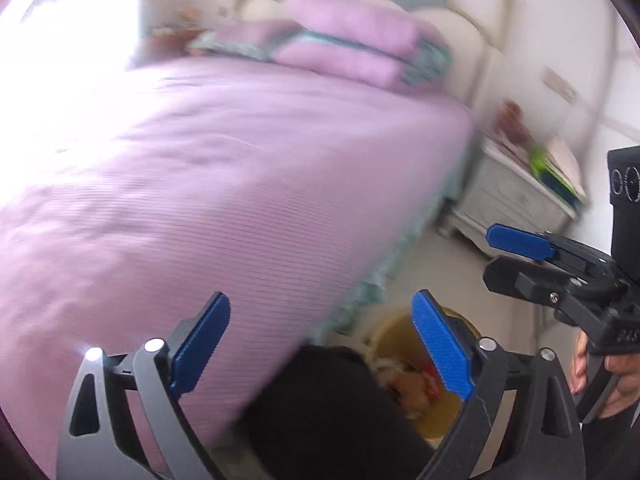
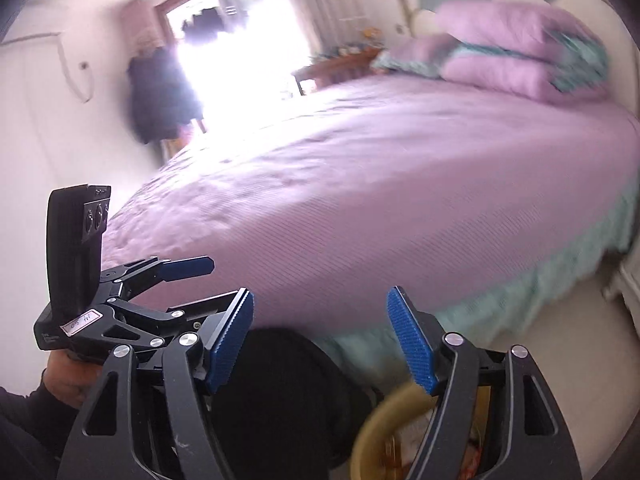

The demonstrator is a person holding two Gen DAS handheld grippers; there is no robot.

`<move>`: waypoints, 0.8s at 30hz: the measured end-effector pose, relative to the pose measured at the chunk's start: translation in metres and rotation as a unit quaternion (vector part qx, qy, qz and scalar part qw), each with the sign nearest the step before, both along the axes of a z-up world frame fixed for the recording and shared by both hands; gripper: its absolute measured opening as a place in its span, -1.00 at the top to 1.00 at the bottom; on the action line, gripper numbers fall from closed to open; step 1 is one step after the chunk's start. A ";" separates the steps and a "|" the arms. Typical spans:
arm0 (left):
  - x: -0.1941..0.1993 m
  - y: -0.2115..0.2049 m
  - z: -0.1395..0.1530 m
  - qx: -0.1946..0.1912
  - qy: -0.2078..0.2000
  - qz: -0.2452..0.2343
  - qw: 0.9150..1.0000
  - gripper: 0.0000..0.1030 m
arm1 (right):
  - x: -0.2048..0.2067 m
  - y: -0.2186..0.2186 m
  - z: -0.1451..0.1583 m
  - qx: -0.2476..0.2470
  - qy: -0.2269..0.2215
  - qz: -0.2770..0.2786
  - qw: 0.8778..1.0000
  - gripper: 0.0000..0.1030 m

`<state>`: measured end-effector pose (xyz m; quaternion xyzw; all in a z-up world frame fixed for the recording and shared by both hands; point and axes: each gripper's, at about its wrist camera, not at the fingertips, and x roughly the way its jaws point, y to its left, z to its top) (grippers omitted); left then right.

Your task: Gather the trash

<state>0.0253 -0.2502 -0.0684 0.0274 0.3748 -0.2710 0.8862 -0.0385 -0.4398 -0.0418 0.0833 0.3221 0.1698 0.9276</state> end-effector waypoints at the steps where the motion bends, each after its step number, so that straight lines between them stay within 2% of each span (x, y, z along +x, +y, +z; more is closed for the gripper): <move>1: 0.001 0.012 0.005 0.004 -0.008 0.022 1.000 -0.82 | 0.005 0.010 0.004 0.000 -0.007 0.013 1.000 -0.37; 6: 0.004 0.063 0.025 0.013 -0.042 0.119 0.992 -0.92 | 0.025 0.051 0.023 0.001 -0.037 0.048 0.998 -0.48; 9: 0.004 0.093 0.035 0.018 -0.062 0.178 0.982 -0.92 | 0.031 0.077 0.032 -0.004 -0.052 0.066 0.996 -0.58; 10: 0.003 0.101 0.037 0.018 -0.066 0.192 0.979 -0.92 | 0.034 0.087 0.034 -0.004 -0.057 0.073 0.996 -0.70; 13: 0.006 0.135 0.046 0.016 -0.075 0.244 0.967 -0.92 | 0.037 0.111 0.043 -0.005 -0.079 0.078 0.994 -0.85; 14: 0.003 0.144 0.049 0.015 -0.078 0.257 0.963 -0.92 | 0.040 0.118 0.047 -0.006 -0.082 0.077 0.994 -0.84; 19: -0.008 0.185 0.070 0.040 -0.108 0.340 0.933 -0.92 | 0.057 0.147 0.057 -0.014 -0.090 0.075 0.993 -0.84; 20: -0.011 0.194 0.077 0.045 -0.118 0.358 0.925 -0.92 | 0.061 0.152 0.059 -0.012 -0.091 0.079 0.993 -0.84; 24: -0.019 0.220 0.094 0.049 -0.138 0.399 0.905 -0.92 | 0.068 0.168 0.064 -0.003 -0.098 0.094 0.991 -0.84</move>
